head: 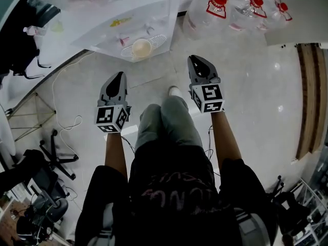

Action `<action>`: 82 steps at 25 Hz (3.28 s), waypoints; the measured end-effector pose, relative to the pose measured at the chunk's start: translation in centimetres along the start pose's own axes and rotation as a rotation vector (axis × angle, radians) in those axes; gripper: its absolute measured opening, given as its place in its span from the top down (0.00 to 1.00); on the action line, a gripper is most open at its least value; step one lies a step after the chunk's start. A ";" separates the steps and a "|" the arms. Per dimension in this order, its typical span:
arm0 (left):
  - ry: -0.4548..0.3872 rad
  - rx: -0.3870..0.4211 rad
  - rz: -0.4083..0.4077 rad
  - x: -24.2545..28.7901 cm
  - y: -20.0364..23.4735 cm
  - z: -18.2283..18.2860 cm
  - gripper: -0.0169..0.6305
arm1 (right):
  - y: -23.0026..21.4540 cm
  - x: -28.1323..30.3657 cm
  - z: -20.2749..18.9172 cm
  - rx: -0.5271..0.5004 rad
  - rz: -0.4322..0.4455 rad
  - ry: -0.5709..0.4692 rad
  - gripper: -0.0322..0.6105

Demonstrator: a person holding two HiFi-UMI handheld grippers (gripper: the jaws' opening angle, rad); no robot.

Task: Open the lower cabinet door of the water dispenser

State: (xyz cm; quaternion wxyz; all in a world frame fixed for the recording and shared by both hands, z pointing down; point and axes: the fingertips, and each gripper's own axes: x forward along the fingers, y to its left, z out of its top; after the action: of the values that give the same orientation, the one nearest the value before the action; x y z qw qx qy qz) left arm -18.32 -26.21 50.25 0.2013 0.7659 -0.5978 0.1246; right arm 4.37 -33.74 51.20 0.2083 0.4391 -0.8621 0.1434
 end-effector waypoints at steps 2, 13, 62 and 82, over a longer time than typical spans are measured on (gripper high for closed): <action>-0.003 -0.007 0.019 0.8 0.8 -1.6 0.96 | -0.3 1.3 -1.4 -0.001 0.006 -0.001 0.90; -0.023 0.004 0.034 6.7 3.4 -9.1 0.96 | -2.4 8.2 -8.6 0.007 0.017 -0.022 0.89; 0.004 0.156 0.026 17.6 10.5 -32.6 0.96 | -2.0 29.6 -24.7 -0.034 0.377 -0.142 0.53; 0.009 0.151 0.010 17.7 10.4 -33.3 0.96 | -1.9 29.2 -24.7 -0.048 0.303 -0.128 0.56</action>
State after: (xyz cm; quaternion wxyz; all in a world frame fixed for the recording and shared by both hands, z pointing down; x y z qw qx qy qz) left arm -22.23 -28.48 89.10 0.1451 0.7754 -0.5896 0.1735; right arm -3.67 -44.56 87.01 0.1394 0.3073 -0.9331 0.1241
